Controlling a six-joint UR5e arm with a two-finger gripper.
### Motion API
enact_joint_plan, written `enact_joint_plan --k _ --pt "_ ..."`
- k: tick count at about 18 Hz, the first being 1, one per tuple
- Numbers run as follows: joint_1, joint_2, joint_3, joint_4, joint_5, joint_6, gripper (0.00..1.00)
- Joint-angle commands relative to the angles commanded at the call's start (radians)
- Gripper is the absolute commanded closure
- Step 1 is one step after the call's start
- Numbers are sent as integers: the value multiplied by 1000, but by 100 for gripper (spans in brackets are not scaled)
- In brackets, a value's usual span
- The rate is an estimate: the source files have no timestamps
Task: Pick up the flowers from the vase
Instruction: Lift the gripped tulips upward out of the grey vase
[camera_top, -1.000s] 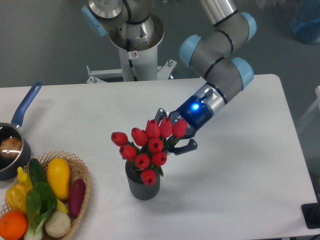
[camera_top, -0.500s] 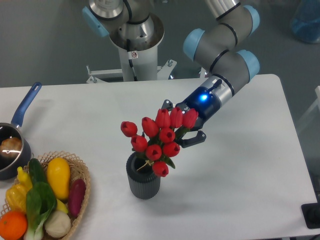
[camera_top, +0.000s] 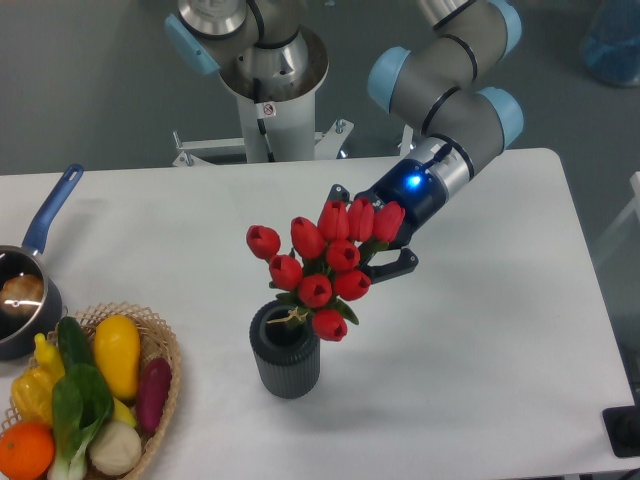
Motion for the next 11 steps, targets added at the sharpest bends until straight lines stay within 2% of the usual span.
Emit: enact_joint_plan --k 11 --pt "2 28 28 -2 -44 -91 61"
